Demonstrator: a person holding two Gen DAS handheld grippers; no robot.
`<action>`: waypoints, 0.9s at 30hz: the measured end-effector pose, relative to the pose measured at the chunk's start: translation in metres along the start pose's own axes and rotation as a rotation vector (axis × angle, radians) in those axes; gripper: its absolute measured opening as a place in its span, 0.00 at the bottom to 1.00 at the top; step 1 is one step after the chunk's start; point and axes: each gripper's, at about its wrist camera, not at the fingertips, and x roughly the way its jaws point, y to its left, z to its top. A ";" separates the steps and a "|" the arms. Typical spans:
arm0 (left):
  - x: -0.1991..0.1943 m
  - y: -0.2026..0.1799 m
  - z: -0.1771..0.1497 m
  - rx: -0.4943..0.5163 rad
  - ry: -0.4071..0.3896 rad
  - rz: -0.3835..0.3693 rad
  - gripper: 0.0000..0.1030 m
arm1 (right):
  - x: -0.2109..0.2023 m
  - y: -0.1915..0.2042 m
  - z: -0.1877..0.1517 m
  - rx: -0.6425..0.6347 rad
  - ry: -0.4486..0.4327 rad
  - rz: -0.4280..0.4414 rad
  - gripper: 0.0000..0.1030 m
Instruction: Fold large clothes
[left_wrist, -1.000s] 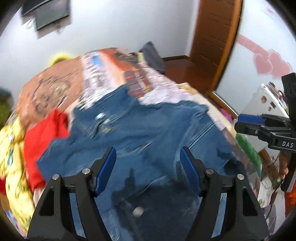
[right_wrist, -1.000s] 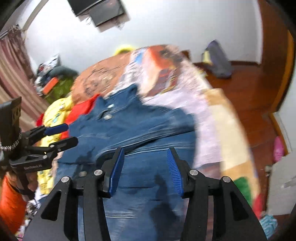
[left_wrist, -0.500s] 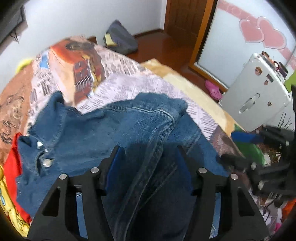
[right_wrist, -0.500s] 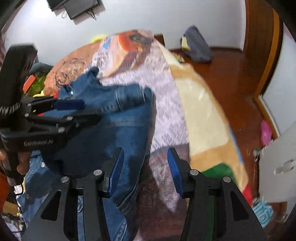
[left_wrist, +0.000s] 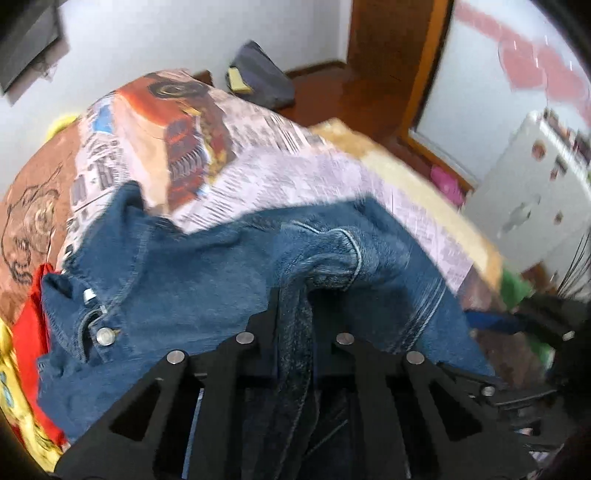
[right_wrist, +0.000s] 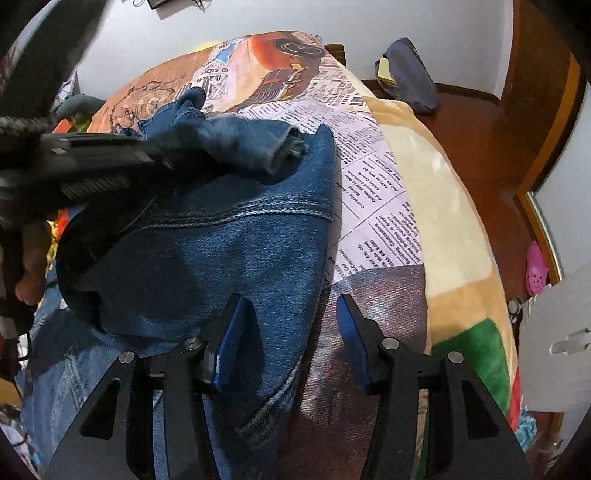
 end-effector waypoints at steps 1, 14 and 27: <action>-0.010 0.007 0.001 -0.020 -0.022 -0.004 0.10 | 0.000 -0.001 0.001 0.008 0.002 0.007 0.46; -0.173 0.110 -0.026 -0.221 -0.401 0.040 0.09 | -0.016 0.033 0.029 -0.052 -0.053 -0.053 0.46; -0.111 0.202 -0.164 -0.486 -0.172 0.078 0.11 | 0.013 0.071 0.022 -0.206 0.010 -0.169 0.51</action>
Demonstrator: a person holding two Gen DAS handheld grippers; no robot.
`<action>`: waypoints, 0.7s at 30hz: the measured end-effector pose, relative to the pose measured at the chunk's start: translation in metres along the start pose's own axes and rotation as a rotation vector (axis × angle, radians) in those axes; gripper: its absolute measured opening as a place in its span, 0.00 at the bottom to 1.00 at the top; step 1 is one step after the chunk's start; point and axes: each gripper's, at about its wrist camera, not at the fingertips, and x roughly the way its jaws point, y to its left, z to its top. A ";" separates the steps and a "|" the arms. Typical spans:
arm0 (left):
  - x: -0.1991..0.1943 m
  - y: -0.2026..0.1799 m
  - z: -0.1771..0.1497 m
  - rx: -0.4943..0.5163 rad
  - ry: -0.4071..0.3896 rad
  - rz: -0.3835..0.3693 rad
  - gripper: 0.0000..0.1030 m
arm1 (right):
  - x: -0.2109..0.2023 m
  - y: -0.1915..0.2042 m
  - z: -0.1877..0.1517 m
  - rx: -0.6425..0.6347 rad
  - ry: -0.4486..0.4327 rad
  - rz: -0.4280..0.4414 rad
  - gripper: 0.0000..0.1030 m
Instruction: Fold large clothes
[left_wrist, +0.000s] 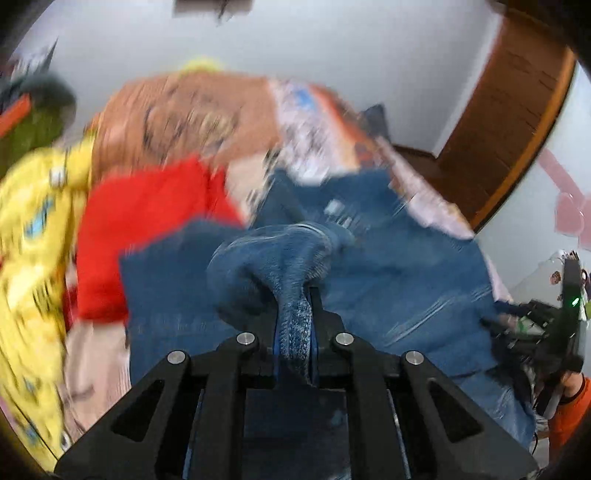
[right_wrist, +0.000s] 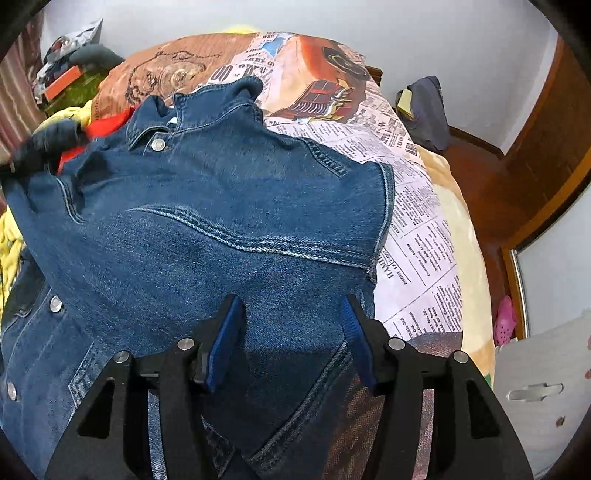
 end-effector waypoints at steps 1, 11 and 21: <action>0.006 0.006 -0.008 -0.012 0.021 -0.001 0.11 | 0.001 -0.002 0.001 0.009 0.006 0.002 0.51; 0.006 0.042 -0.070 -0.118 0.075 -0.018 0.24 | 0.002 0.005 -0.001 -0.004 0.013 -0.039 0.54; -0.003 0.065 -0.083 -0.193 0.052 -0.063 0.35 | 0.002 0.007 -0.002 -0.001 0.004 -0.046 0.54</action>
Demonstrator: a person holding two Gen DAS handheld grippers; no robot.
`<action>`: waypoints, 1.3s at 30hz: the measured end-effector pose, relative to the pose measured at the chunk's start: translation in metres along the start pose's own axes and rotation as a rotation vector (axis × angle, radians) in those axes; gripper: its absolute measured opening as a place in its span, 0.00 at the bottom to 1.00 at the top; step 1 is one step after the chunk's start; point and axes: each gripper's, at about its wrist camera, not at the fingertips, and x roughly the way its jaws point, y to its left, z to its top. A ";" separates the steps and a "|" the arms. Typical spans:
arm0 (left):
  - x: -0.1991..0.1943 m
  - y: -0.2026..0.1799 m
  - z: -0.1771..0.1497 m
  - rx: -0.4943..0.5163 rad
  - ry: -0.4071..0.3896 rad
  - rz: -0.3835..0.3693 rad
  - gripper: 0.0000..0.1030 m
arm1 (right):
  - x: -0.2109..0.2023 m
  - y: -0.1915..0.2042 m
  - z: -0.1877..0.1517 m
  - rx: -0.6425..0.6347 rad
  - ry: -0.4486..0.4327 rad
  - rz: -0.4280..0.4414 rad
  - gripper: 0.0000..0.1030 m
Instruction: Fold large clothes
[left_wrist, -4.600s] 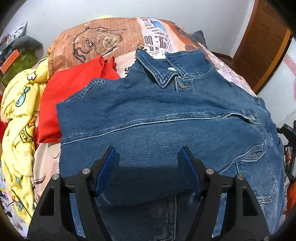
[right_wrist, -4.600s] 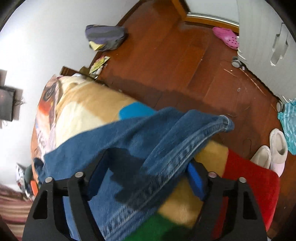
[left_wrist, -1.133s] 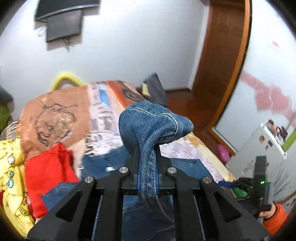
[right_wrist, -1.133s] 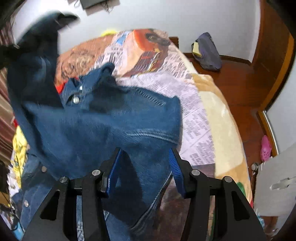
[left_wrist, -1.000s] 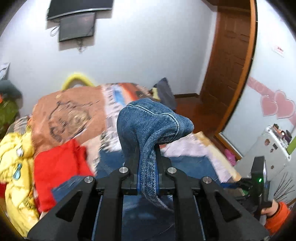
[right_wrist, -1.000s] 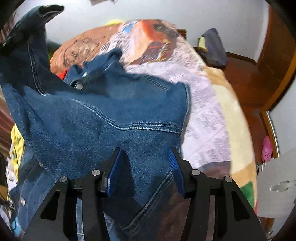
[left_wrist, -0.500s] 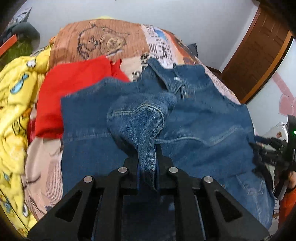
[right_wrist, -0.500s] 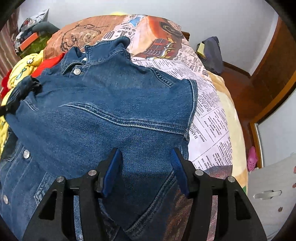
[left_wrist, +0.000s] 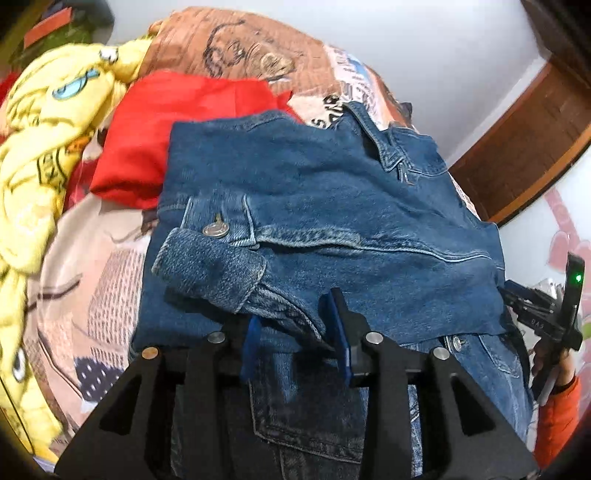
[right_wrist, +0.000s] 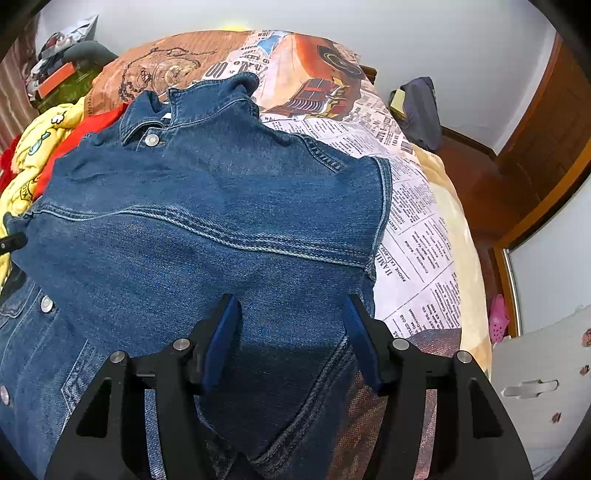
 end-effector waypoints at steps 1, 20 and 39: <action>0.001 0.000 0.002 0.003 0.005 -0.002 0.36 | 0.000 0.000 0.000 -0.001 0.001 0.000 0.54; -0.038 -0.026 0.035 0.104 -0.147 0.154 0.19 | -0.008 -0.007 0.007 0.025 0.047 0.046 0.54; -0.023 0.044 0.007 0.044 0.029 0.176 0.66 | -0.024 -0.009 0.016 0.030 -0.007 0.054 0.57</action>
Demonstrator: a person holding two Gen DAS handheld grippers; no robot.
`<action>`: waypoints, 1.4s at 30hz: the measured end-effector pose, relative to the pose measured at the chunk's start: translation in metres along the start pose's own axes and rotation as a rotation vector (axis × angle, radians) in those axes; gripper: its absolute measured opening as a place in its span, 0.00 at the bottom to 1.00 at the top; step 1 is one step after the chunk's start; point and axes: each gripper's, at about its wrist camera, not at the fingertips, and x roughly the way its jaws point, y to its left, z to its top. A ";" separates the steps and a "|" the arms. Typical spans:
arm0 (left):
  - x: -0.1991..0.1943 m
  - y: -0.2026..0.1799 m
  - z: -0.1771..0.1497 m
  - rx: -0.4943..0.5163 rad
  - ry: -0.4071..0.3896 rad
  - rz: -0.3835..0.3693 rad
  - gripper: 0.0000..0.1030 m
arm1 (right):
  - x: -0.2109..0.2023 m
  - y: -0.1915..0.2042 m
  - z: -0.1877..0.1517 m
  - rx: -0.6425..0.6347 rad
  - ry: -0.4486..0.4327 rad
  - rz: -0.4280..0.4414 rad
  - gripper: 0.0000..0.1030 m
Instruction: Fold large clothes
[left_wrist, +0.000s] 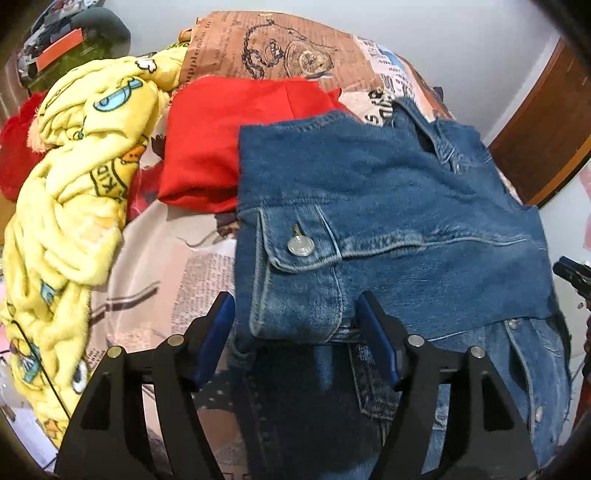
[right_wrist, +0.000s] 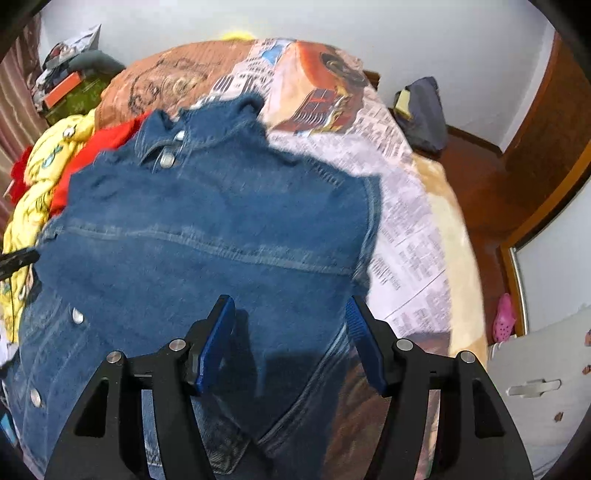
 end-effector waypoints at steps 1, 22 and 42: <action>-0.006 0.001 0.002 0.000 -0.008 0.010 0.66 | -0.002 -0.004 0.004 0.012 -0.009 0.008 0.57; 0.073 0.049 0.109 -0.056 0.005 -0.104 0.54 | 0.061 -0.065 0.029 0.266 0.126 0.136 0.57; 0.065 0.002 0.117 0.059 -0.050 0.019 0.06 | 0.081 -0.059 0.054 0.278 0.088 0.177 0.13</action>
